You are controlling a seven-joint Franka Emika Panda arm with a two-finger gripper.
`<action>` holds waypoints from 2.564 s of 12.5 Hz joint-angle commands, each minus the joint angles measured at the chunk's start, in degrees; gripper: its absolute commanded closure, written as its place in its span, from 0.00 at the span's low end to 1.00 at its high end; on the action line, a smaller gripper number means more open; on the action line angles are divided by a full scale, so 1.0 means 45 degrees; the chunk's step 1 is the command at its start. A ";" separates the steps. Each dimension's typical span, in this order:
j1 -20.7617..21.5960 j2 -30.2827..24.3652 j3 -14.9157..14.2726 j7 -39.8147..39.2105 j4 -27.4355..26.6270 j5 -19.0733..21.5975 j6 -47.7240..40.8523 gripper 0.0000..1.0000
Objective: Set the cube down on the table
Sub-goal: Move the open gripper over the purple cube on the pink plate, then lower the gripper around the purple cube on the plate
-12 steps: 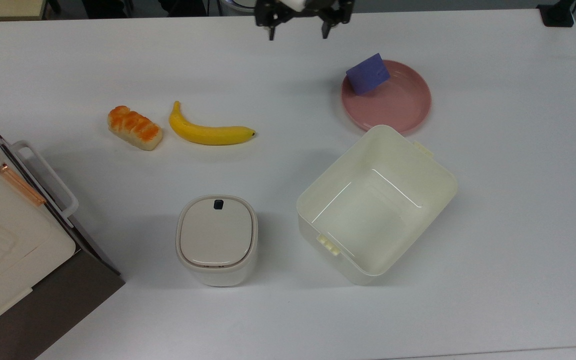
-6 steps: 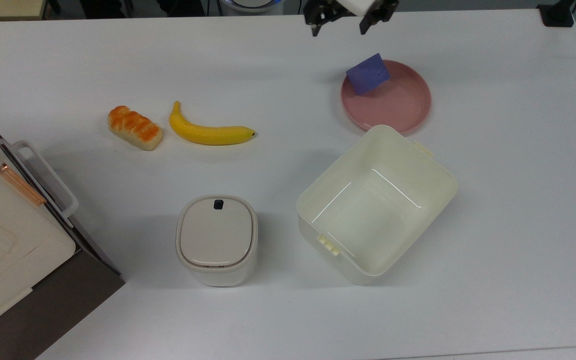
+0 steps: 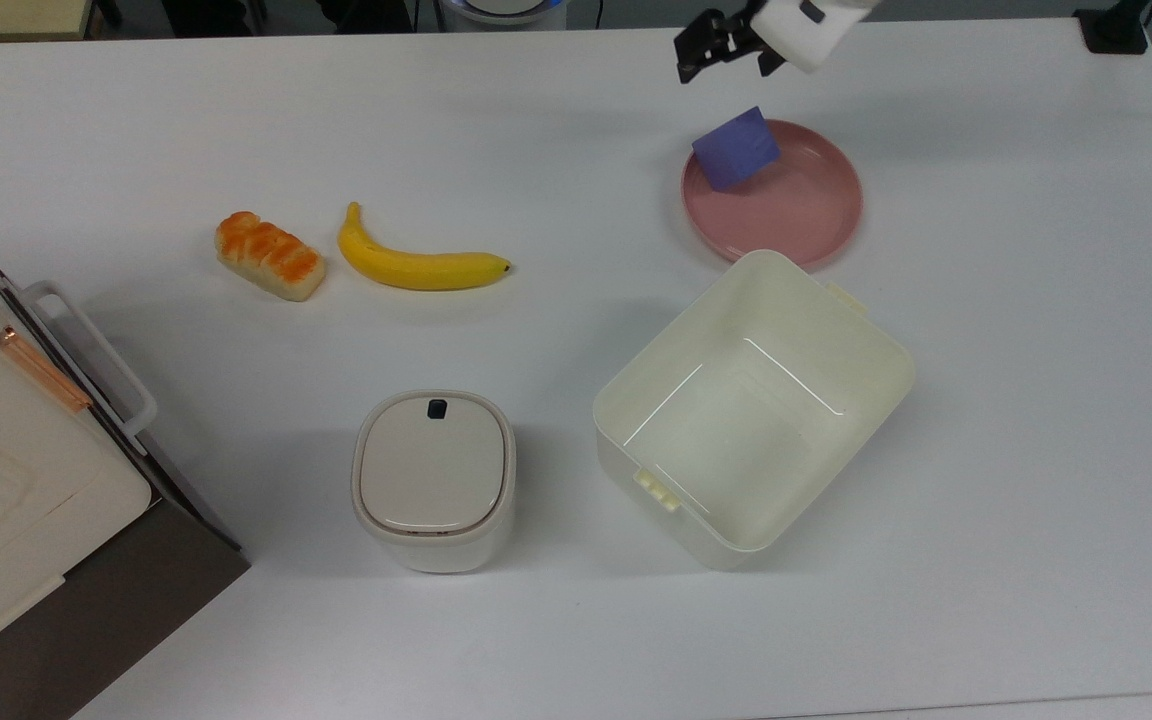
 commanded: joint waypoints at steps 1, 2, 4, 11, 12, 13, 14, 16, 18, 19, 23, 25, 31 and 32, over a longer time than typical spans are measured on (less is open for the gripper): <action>0.0584 0.0791 -0.0037 0.0596 0.0045 -0.0554 0.0186 0.00; 0.0604 0.1025 -0.0037 0.0635 0.0064 -0.0651 0.0186 0.00; 0.0566 0.1319 -0.0037 0.0790 0.0084 -0.0905 0.0167 0.00; 0.0624 0.2217 -0.0037 0.1026 0.0162 -0.1432 0.0089 0.00; 0.0624 0.2335 -0.0037 0.1026 0.0239 -0.1530 0.0089 0.00; 0.0605 0.2413 -0.0037 0.0987 0.0279 -0.1550 0.0089 0.00; 0.0566 0.2511 -0.0037 0.0968 0.0298 -0.1570 0.0089 0.00; 0.0527 0.2706 -0.0037 0.0851 0.0299 -0.1861 0.0108 0.10; 0.0507 0.2707 -0.0037 0.0714 0.0318 -0.1902 0.0108 0.54; 0.0449 0.2707 -0.0037 0.0714 0.0338 -0.1902 0.0089 0.74; 0.0390 0.2707 -0.0037 0.0830 0.0455 -0.1766 0.0069 1.00; 0.0370 0.2688 -0.0037 0.0850 0.0474 -0.1746 0.0089 1.00; 0.0214 0.2473 -0.0037 0.0870 0.0611 -0.1707 -0.0009 1.00; 0.0175 0.2338 -0.0017 0.0870 0.0630 -0.1707 -0.0028 1.00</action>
